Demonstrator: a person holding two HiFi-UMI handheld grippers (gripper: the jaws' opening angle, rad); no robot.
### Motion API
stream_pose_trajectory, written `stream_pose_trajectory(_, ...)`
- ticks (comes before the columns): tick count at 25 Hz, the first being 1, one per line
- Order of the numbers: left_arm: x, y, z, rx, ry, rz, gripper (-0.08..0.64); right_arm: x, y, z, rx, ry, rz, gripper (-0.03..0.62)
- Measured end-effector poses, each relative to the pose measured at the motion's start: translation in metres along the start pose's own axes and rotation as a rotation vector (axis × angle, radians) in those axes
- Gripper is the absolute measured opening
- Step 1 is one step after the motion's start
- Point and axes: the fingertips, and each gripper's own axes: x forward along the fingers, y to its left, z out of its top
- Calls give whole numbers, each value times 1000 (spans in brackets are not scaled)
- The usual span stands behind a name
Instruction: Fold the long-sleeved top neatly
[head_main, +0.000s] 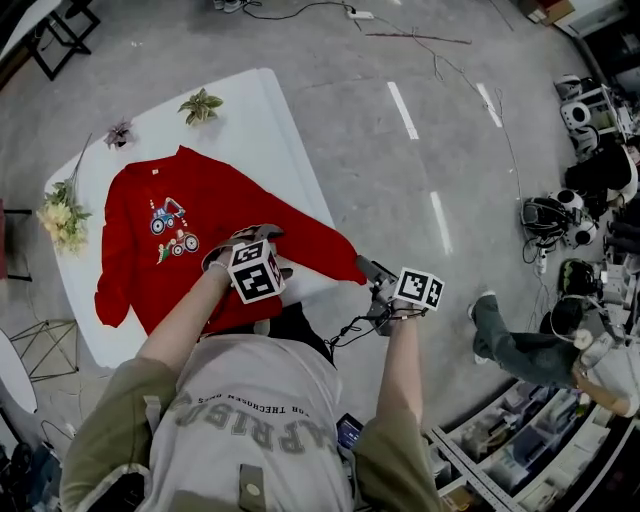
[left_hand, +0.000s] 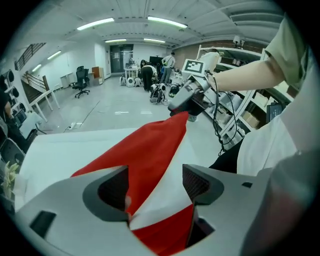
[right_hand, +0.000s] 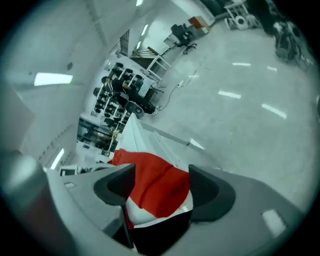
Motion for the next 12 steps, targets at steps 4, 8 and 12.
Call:
stream_pose_trajectory(4, 18, -16, -4, -29, 39, -37, 325, 11, -21, 8, 111, -1, 16, 324)
stream_pose_trajectory(8, 30, -27, -11, -34, 84, -42, 325, 28, -33, 0, 177, 54, 34, 324)
stream_pose_trajectory(12, 31, -28, -8, -53, 87, -29, 325, 35, -30, -5, 187, 88, 52, 310)
